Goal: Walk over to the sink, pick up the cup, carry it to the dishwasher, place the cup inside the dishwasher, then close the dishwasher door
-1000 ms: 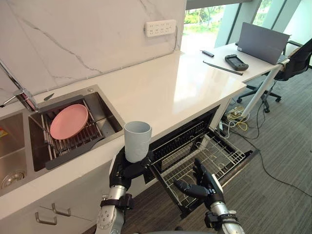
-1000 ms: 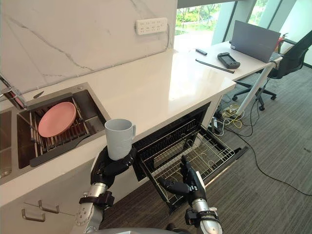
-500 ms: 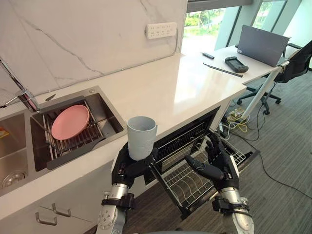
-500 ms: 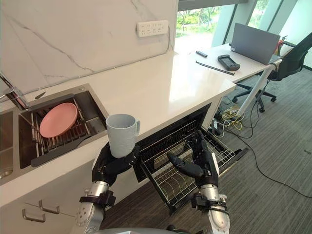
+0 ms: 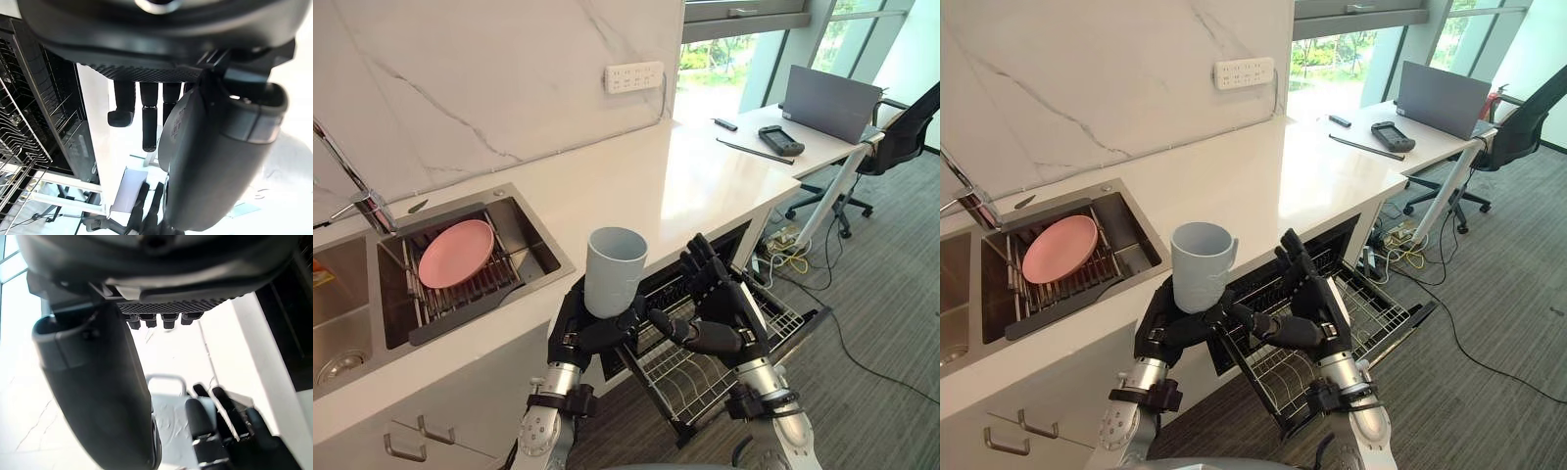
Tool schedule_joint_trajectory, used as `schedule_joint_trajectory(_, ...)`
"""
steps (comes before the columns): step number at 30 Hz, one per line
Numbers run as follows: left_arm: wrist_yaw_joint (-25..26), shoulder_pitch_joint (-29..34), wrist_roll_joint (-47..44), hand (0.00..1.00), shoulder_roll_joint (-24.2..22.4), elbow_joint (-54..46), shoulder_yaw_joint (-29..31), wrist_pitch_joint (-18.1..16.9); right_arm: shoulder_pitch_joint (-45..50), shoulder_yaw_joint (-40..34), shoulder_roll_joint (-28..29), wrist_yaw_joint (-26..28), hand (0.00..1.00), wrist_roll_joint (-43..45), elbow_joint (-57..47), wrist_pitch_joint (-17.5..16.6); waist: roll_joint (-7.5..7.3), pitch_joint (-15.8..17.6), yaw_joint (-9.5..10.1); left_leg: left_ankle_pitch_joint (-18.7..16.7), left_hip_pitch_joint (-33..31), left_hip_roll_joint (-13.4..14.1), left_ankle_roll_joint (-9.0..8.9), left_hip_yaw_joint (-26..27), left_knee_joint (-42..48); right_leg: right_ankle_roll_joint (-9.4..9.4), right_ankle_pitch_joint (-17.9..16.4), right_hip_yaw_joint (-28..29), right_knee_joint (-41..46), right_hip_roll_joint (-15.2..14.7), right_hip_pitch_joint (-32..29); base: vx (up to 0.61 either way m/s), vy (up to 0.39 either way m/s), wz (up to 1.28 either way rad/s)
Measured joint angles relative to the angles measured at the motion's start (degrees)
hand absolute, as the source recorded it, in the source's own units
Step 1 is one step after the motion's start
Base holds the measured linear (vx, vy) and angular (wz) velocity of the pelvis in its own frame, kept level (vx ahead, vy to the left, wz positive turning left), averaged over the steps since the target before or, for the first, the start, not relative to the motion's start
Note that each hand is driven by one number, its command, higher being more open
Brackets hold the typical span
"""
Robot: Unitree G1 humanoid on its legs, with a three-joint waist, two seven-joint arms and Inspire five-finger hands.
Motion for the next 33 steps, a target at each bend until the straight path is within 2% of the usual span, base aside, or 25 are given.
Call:
schedule_joint_trajectory(5,0.5,-0.1,1.6,0.00,0.0,0.0,-2.1,1.8,-0.4,2.2,0.0,-0.6,1.00,0.0,-1.0,0.0,0.08,-1.2,0.12,0.0,0.0,0.0,0.00,-0.1,-0.1,-0.03,0.0,-0.1,-0.3,0.0,0.2,0.00,0.000,0.00)
schedule_joint_trajectory(9,0.4,-1.0,2.6,0.00,0.0,0.0,-3.3,3.0,-2.1,3.8,0.0,-3.2,1.00,0.0,-1.0,0.0,0.06,-1.4,0.12,0.0,0.5,0.0,-0.02,-0.2,-0.2,0.00,0.1,-0.3,-0.5,0.1,0.8,0.00,0.000,0.00)
schedule_joint_trajectory(16,-0.2,-1.4,2.6,0.00,0.0,0.0,-3.9,3.9,-2.6,4.5,0.0,-5.7,1.00,0.0,-1.2,0.0,0.06,-1.5,0.29,0.0,0.5,0.0,-0.03,-0.3,-0.3,-0.01,0.1,-0.4,-0.8,0.1,0.9,0.00,0.000,0.00)
schedule_joint_trajectory(17,-0.3,-1.5,2.6,0.00,0.0,0.0,-4.1,4.0,-2.6,4.5,0.0,-6.0,0.00,0.0,-1.2,0.0,0.06,-1.5,0.34,0.0,0.5,0.0,-0.03,-0.3,-0.4,0.00,0.1,-0.4,-0.8,0.0,0.9,0.00,0.000,0.00)
schedule_joint_trajectory(24,-2.9,-1.5,2.4,0.00,0.1,-0.1,-4.3,3.9,-3.6,4.0,-0.7,-7.1,0.00,-0.1,-1.1,0.5,0.06,-2.2,0.67,0.0,0.3,-0.2,-0.03,-0.8,-0.5,0.09,0.2,-0.9,-1.3,-0.1,1.1,0.00,0.003,0.02)
schedule_joint_trajectory(33,-2.5,-1.5,2.6,0.00,1.8,-1.9,-7.2,4.0,-4.4,2.1,-1.7,-8.1,0.00,1.5,-1.1,0.8,0.09,-3.1,0.90,0.0,0.3,-0.5,-0.02,-1.0,-0.8,0.16,0.2,-1.1,-1.3,-0.3,1.2,0.00,0.003,0.01)
